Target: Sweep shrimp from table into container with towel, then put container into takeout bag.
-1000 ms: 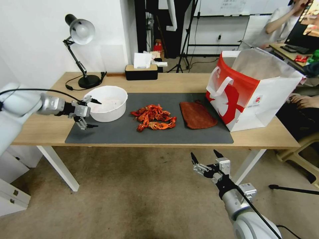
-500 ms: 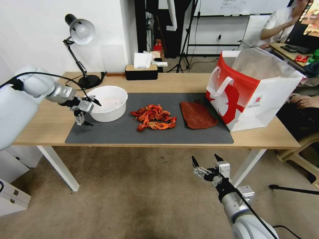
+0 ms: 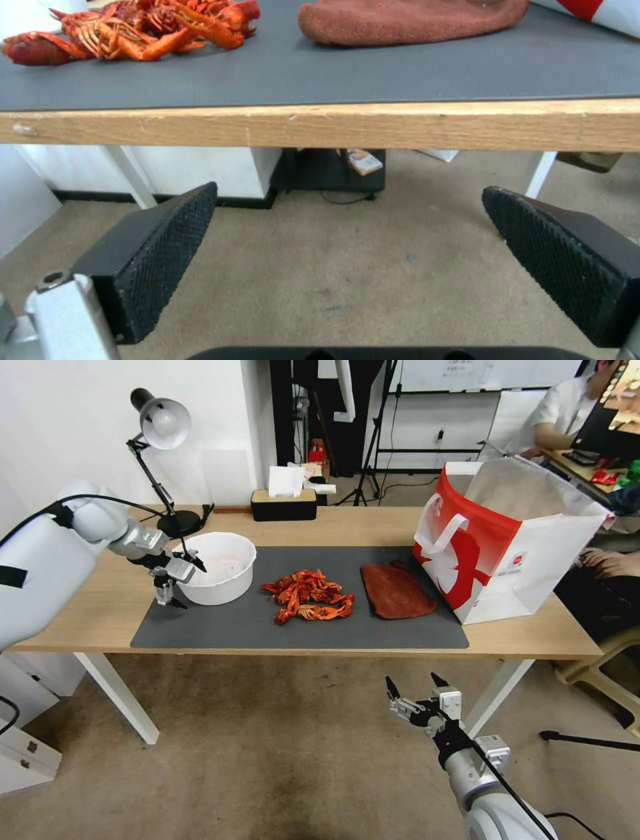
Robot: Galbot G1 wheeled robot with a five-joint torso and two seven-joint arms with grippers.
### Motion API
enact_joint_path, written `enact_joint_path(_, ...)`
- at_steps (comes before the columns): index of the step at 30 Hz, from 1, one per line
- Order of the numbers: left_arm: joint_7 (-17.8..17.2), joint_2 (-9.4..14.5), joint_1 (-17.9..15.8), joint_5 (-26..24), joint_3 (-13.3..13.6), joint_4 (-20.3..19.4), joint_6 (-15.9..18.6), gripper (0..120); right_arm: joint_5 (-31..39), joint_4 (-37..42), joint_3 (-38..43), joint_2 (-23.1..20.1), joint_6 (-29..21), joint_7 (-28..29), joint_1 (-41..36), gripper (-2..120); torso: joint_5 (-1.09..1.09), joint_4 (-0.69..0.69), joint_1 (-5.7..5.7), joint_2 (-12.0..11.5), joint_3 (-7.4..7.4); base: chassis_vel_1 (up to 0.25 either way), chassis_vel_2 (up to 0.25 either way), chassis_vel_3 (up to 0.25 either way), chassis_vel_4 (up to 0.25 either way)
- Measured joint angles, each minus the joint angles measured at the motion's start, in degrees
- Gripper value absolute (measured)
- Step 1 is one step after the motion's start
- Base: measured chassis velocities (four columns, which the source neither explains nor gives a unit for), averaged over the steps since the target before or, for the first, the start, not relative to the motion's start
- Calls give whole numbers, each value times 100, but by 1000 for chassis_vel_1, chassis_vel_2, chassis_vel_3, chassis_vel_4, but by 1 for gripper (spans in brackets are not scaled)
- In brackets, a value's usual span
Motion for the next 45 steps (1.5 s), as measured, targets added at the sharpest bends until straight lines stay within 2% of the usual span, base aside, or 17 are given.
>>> enact_joint_path(7, 137, -178, -99, 91, 101, 183, -79, 61, -1, -7, 12, -6, 0, 0, -15, 100, 0, -1, 1, 0, 0, 0, 0, 0, 0)
enact_joint_path(8, 184, -195, -108, 106, 133, 204, -100, 51, -1, -8, 19, -5, 0, 0, -24, 100, 0, 1, 1, 0, 0, 0, 0, 0, 0)
enact_joint_path(12, 205, -202, -108, 123, 151, 206, -113, 44, -1, -9, 19, -1, 0, -3, -33, 100, 0, 0, 0, 0, 0, 0, 0, 0, 0)
enact_joint_path(14, 254, -217, -101, 143, 164, 210, -155, 31, -1, -27, 19, 2, 0, -16, -41, 100, 0, 0, 0, 0, 0, 0, 0, 0, 0)
enact_joint_path(22, 301, -183, 50, 147, 11, 167, -250, 0, 1, -49, 20, -5, 0, -30, -34, 100, -1, 0, 0, -1, 0, 0, 0, 0, 0)
enact_joint_path(29, 285, -24, 200, 128, -240, 82, -309, 0, 2, -56, 19, -19, 0, -34, -23, 100, 0, -1, 0, 0, 0, 0, 0, 0, 0)
enact_joint_path(33, 280, 149, 420, 134, -589, -56, -466, 0, 2, -71, 18, -36, 0, -35, -19, 100, -1, 0, 0, 0, 0, 0, 0, 0, 0)
enact_joint_path(34, 287, 265, 616, 144, -865, -282, -549, 0, 3, -74, 12, -40, 0, -39, -20, 100, -1, -1, 1, 0, 0, 0, 0, 0, 0)
enact_joint_path(35, 287, 265, 616, 144, -865, -282, -549, 0, 3, -74, 12, -40, 0, -39, -20, 100, -1, -1, 1, 0, 0, 0, 0, 0, 0)
enact_joint_path(37, 266, 447, 946, 140, -1202, -773, -618, 0, 3, -77, 4, -42, 0, -41, -21, 100, -1, 0, 1, 0, 0, 0, 0, 0, 0)
enact_joint_path(38, 171, 667, 1360, 82, -1515, -1389, -682, 0, 4, -81, 1, -47, 6, -43, -20, 100, 0, 0, 0, 0, 0, 0, 0, 0, 0)
enact_joint_path(39, 171, 667, 1360, 82, -1515, -1389, -682, 0, 4, -81, 1, -47, 6, -43, -20, 100, 0, 0, 0, 0, 0, 0, 0, 0, 0)
enact_joint_path(40, 110, 860, 1795, -27, -1857, -1885, -720, 0, 5, -83, 0, -57, 7, -45, -21, 100, -1, -1, 0, 0, 0, 0, 0, 0, 0)
enact_joint_path(41, 110, 860, 1795, -27, -1857, -1885, -720, 0, 5, -83, 0, -57, 7, -45, -21, 100, -1, -1, 0, 0, 0, 0, 0, 0, 0)
enact_joint_path(43, -45, 1259, 2765, -278, -2643, -2947, -730, 0, 13, -86, 0, -89, 7, -47, -7, 100, -1, 1, 0, 0, -1, 0, 0, 0, 0)
enact_joint_path(44, -45, 1259, 2765, -278, -2643, -2947, -730, 0, 13, -86, 0, -89, 7, -47, -7, 100, -1, 1, 0, 0, -1, 0, 0, 0, 0)
enact_joint_path(45, -81, 1377, 3088, -349, -2855, -3291, -730, 0, 15, -90, 2, -104, 7, -48, 3, 100, 0, 4, 0, 0, -1, 0, 0, 0, 0)
